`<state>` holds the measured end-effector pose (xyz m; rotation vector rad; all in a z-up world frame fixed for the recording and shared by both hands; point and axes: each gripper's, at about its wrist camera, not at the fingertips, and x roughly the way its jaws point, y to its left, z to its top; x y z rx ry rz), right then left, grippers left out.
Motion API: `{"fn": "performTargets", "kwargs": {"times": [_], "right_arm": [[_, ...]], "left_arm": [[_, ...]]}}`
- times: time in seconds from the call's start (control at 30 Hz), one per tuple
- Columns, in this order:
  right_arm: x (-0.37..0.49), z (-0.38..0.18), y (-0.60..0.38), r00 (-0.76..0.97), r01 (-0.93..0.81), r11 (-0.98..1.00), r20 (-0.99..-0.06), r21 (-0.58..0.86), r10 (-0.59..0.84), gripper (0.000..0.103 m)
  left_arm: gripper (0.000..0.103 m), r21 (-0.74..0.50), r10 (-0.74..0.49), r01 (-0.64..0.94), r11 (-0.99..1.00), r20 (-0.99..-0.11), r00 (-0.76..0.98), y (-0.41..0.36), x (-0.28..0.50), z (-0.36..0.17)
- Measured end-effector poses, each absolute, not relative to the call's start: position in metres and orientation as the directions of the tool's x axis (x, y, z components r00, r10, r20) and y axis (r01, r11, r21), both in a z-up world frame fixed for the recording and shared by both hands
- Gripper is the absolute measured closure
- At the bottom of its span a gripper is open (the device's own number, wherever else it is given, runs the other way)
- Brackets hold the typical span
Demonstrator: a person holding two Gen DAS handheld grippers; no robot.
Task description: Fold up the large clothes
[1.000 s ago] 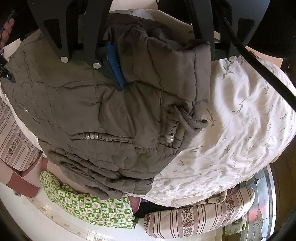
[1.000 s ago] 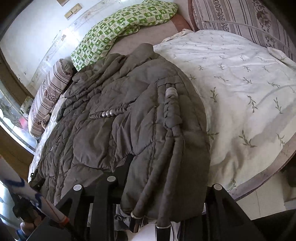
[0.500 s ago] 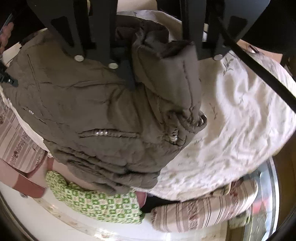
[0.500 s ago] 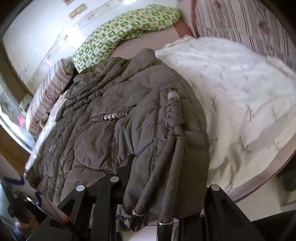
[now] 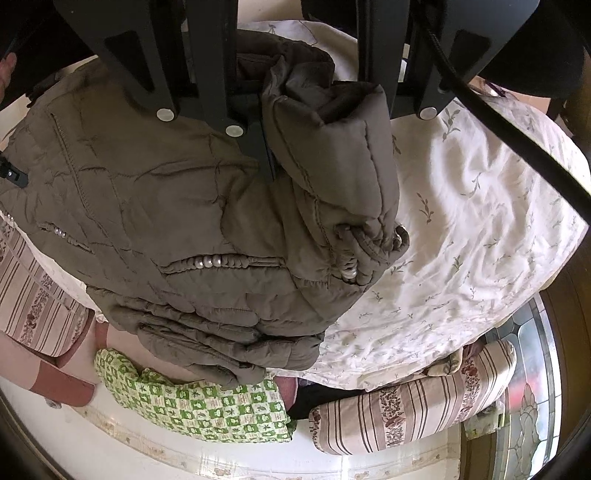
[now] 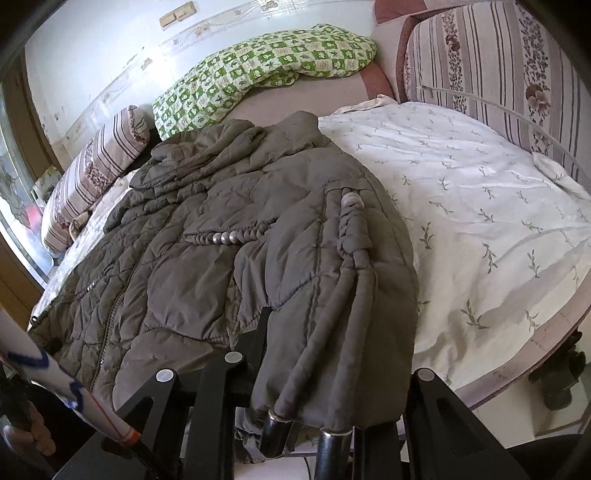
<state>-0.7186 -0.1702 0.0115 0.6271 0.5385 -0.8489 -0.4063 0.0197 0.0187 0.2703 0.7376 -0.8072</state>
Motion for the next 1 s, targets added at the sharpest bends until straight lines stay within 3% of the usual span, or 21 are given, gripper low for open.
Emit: {"fn": "performTargets", "kwargs": {"times": [0.43, 1.0], "right_arm": [[-0.712, 0.043, -0.164, 0.545, 0.813, 0.535, -0.628, 0.232, -0.556, 0.081], [-0.713, 0.069, -0.161, 0.558, 0.802, 0.56, -0.594, 0.207, -0.58, 0.081]], "left_arm": [[0.085, 0.042, -0.524, 0.739, 0.672, -0.678, 0.515, 0.009, -0.416, 0.045], [0.085, 0.054, -0.529, 0.743, 0.668, -0.668, 0.524, 0.008, -0.419, 0.061]]}}
